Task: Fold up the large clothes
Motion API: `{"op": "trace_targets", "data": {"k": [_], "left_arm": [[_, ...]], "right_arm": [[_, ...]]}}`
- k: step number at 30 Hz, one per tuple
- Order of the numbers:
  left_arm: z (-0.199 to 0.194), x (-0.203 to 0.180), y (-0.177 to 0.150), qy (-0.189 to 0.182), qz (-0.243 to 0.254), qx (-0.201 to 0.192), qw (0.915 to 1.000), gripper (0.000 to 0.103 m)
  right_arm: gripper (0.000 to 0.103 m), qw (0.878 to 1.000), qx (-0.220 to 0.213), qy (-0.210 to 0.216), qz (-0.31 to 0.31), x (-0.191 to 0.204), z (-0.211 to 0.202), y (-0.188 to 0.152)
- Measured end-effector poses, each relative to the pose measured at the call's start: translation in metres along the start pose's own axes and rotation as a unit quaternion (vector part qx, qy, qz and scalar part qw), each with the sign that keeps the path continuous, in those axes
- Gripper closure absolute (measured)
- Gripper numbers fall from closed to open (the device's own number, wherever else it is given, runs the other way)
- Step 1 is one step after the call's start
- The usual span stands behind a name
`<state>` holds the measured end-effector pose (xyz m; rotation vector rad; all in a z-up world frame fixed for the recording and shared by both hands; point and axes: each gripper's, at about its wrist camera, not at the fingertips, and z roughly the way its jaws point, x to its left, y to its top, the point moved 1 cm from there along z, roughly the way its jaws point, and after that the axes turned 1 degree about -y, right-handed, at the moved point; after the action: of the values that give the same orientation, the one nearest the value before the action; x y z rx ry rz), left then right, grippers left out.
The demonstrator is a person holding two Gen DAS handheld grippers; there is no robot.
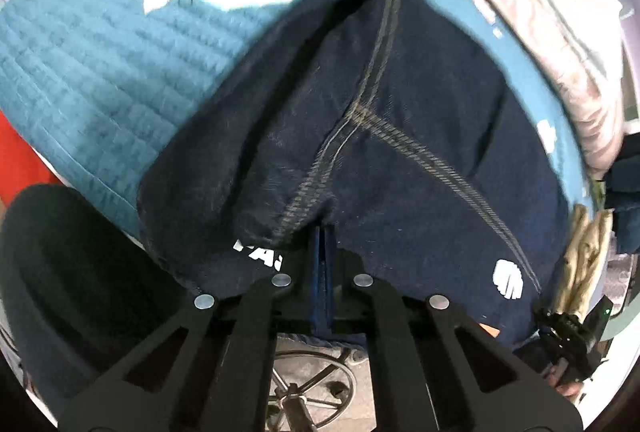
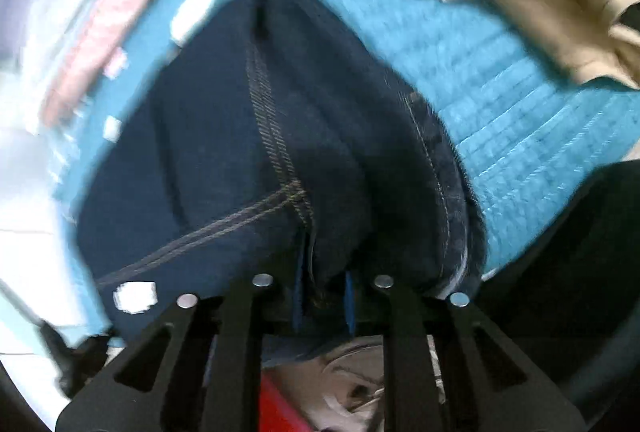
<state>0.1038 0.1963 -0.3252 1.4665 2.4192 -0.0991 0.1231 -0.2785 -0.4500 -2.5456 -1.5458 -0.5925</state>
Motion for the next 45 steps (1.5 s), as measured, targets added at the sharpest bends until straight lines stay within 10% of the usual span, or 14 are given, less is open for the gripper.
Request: {"op": "trace_targets", "data": {"k": [3, 5, 12, 15, 18, 21, 23, 27, 31, 36, 41, 45], "left_arm": [[0.001, -0.013, -0.003, 0.037, 0.039, -0.004, 0.9986, 0.101], [-0.001, -0.024, -0.006, 0.058, 0.07, -0.007, 0.9958, 0.101], [-0.05, -0.049, -0.017, 0.168, 0.184, -0.073, 0.9657, 0.099], [-0.07, -0.065, -0.019, 0.145, 0.216, -0.112, 0.959, 0.099], [-0.06, -0.087, -0.02, 0.109, 0.244, -0.114, 0.9569, 0.099], [-0.025, -0.095, -0.024, 0.069, 0.248, -0.081, 0.9629, 0.099], [0.014, -0.084, -0.024, 0.11, 0.237, -0.039, 0.9645, 0.101], [0.009, -0.057, -0.023, 0.133, 0.218, -0.046, 0.9657, 0.102], [0.014, -0.026, -0.01, 0.096, 0.186, -0.037, 0.9772, 0.101], [0.017, -0.033, -0.009, 0.13, 0.204, -0.044, 0.9693, 0.101], [-0.019, -0.042, -0.016, 0.123, 0.21, -0.085, 0.9661, 0.102], [-0.052, -0.07, -0.011, 0.098, 0.232, -0.132, 0.9586, 0.102]], "right_arm": [[0.083, 0.999, 0.011, -0.027, -0.027, 0.007, -0.009, 0.003], [0.056, 0.998, 0.004, -0.063, -0.024, 0.004, -0.025, 0.002], [0.056, 0.978, -0.15, -0.05, -0.138, 0.056, -0.126, -0.015], [0.062, 0.962, -0.161, -0.039, -0.216, 0.097, -0.112, -0.028], [0.089, 0.962, -0.096, -0.037, -0.254, 0.112, -0.065, -0.045], [0.092, 0.964, -0.036, -0.071, -0.255, 0.112, -0.004, -0.052], [0.103, 0.969, -0.013, -0.099, -0.227, 0.089, 0.025, -0.045], [0.103, 0.968, -0.045, -0.151, -0.195, 0.061, -0.006, -0.026], [0.103, 0.981, -0.01, -0.109, -0.159, 0.033, 0.008, -0.007], [0.103, 0.961, -0.022, -0.174, -0.214, 0.054, 0.013, -0.011], [0.1, 0.976, -0.076, -0.106, -0.176, 0.062, -0.04, -0.005], [0.097, 0.961, -0.175, -0.06, -0.207, 0.102, -0.072, 0.003]]}}
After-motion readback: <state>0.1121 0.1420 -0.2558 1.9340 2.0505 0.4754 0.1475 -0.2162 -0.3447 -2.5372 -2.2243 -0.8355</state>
